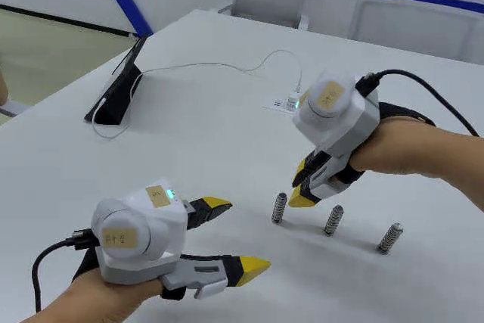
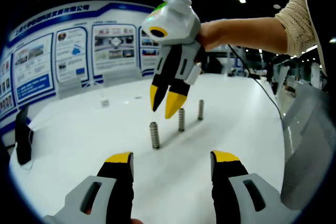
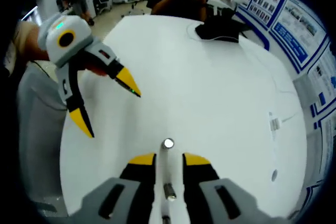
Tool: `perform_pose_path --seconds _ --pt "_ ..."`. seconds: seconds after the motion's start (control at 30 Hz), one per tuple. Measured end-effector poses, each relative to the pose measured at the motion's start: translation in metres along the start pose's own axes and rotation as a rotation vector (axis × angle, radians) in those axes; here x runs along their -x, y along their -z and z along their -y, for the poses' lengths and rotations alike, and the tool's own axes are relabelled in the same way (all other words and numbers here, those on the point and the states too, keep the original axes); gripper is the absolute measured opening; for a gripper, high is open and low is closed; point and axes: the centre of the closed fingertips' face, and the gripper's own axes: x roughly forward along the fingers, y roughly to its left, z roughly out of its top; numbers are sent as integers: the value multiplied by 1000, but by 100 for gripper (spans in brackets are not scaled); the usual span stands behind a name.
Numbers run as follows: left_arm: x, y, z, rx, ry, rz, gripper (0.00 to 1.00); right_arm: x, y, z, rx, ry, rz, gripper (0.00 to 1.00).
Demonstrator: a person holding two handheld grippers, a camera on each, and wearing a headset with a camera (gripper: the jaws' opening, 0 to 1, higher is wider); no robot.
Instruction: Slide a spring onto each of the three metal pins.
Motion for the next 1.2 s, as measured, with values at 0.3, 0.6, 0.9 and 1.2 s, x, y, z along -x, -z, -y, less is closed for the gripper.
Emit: perform_pose_path --seconds 0.3,0.6,0.9,1.2 --pt "1 -2 -4 -3 -7 -1 63 43 13 -1 -80 86 115 22" --pt "-1 -9 -5 -13 -4 1 65 77 36 -1 -163 167 197 23" --pt "-1 -11 -7 -22 4 -5 67 96 71 -10 -255 233 272 27" --pt "-5 -12 -7 -24 18 -6 69 102 114 -23 -347 303 331 36"
